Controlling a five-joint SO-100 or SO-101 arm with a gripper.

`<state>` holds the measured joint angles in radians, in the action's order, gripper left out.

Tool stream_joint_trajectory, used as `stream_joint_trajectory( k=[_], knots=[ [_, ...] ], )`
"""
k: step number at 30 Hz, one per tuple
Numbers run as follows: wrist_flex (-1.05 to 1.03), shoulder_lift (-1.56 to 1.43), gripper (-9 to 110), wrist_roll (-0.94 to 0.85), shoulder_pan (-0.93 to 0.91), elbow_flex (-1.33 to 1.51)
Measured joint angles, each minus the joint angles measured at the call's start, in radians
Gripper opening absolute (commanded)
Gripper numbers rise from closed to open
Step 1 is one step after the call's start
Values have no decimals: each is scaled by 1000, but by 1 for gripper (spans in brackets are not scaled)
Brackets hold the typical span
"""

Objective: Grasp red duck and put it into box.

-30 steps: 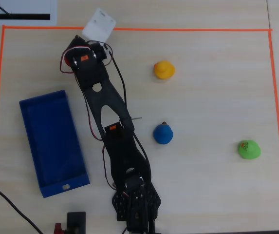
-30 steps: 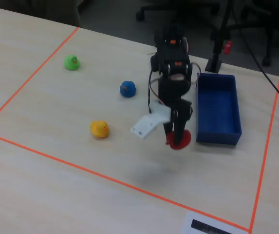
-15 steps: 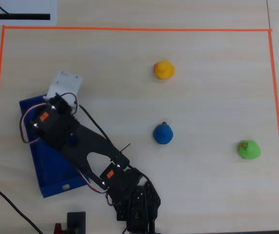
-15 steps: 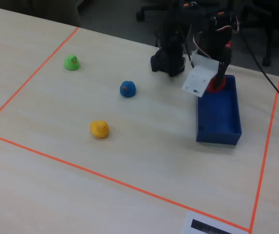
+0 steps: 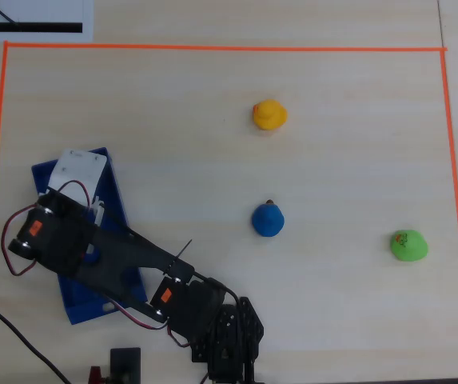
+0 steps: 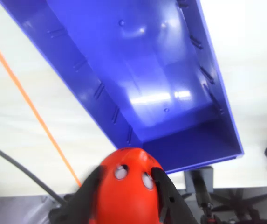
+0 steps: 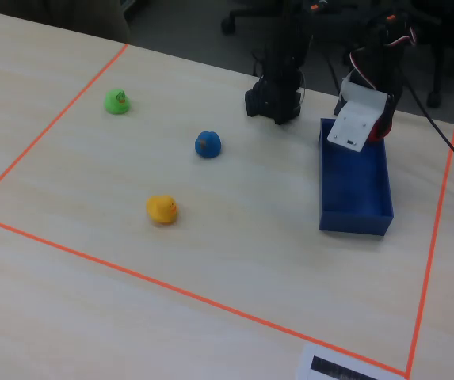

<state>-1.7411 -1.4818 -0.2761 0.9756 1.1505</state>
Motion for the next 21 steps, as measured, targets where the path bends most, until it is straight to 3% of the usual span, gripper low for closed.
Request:
stream_joint_trajectory(
  k=[5,9,10,16,21],
  knots=[
    [0,0,31,-29,-72,0],
    [0,0,2,-77,-172,-26],
    [0,0,0,-97,-216,-43],
    [153,-137,0,-256,-566,-31],
    [265,-419,0,-445,-704,196]
  ],
)
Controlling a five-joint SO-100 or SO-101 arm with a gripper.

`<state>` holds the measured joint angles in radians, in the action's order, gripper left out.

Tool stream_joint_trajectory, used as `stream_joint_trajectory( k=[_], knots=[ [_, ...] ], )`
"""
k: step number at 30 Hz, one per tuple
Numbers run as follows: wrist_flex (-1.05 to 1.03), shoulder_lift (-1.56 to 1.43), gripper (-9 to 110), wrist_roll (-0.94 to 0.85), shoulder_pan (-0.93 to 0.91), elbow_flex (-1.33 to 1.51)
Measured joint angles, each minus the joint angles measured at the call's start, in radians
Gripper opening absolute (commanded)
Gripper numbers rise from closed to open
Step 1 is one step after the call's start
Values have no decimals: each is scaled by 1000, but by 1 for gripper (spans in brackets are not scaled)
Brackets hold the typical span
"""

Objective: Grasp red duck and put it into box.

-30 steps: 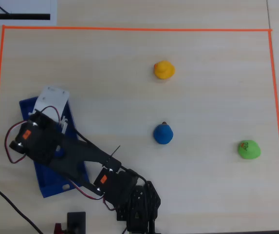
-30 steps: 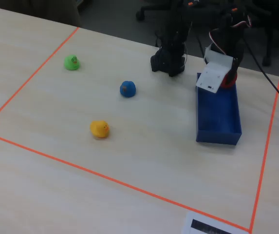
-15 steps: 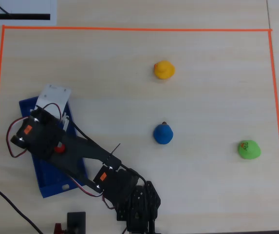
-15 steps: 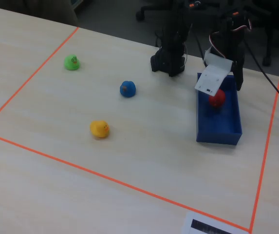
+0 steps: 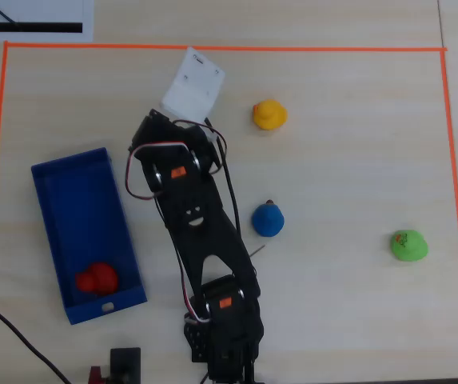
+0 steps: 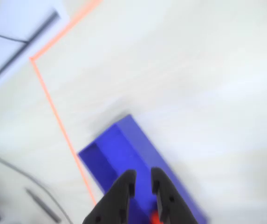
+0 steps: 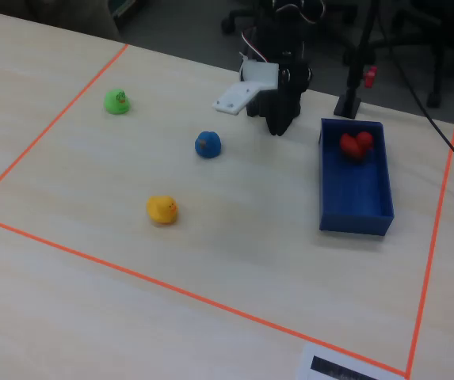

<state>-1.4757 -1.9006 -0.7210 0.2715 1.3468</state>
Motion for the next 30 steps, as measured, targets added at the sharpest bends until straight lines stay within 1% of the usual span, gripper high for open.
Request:
stream_joint_trajectory(
  k=[5,10,12,16,19,30],
  knots=[
    [69,-377,0,-207,-115,445],
    [126,-810,0,-356,-250,922],
    [135,-989,0,-394,-308,1063],
    [149,-1273,0,-422,-364,1218],
    [170,-1359,0,-434,-387,1305],
    [230,-1408,0,-446,-402,1575]
  ],
)
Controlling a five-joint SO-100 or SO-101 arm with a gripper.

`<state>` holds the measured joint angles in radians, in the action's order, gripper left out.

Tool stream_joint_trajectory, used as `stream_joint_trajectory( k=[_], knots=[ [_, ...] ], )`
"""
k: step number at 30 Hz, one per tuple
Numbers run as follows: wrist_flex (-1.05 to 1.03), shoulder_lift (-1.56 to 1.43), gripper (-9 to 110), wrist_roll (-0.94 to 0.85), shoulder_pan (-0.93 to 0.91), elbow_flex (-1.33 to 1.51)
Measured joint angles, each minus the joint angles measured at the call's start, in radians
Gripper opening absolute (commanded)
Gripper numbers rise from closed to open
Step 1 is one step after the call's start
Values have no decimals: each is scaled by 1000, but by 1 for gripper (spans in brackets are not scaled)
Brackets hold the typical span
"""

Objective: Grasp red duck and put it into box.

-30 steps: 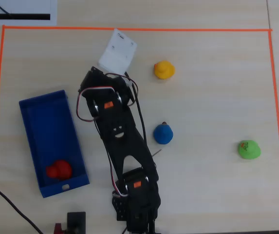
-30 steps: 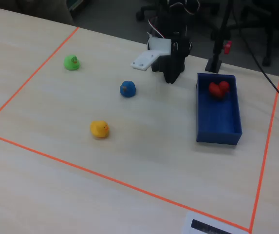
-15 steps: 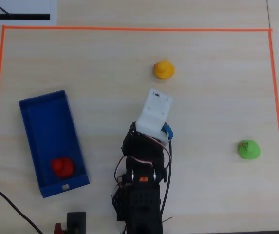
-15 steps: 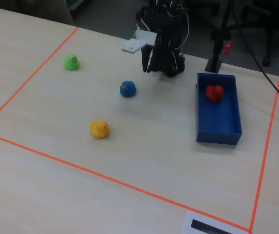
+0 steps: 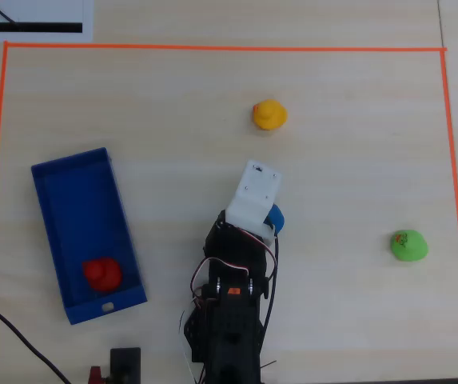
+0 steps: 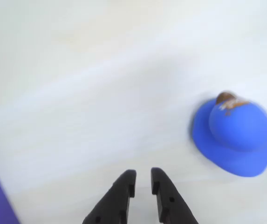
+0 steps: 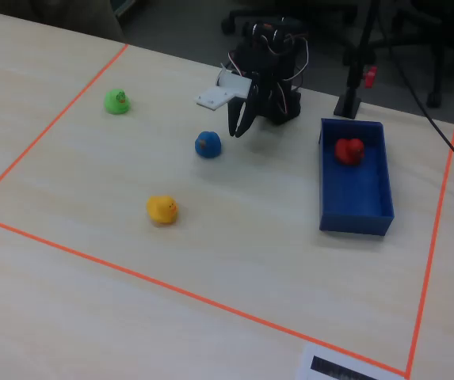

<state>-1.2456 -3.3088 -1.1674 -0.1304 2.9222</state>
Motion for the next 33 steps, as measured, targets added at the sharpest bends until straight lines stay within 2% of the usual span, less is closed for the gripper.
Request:
stream_joint_trajectory(
  k=[8,33],
  knots=[
    [-29,0,0,-32,18,186],
    [-34,-3,0,-35,21,190]
  ],
)
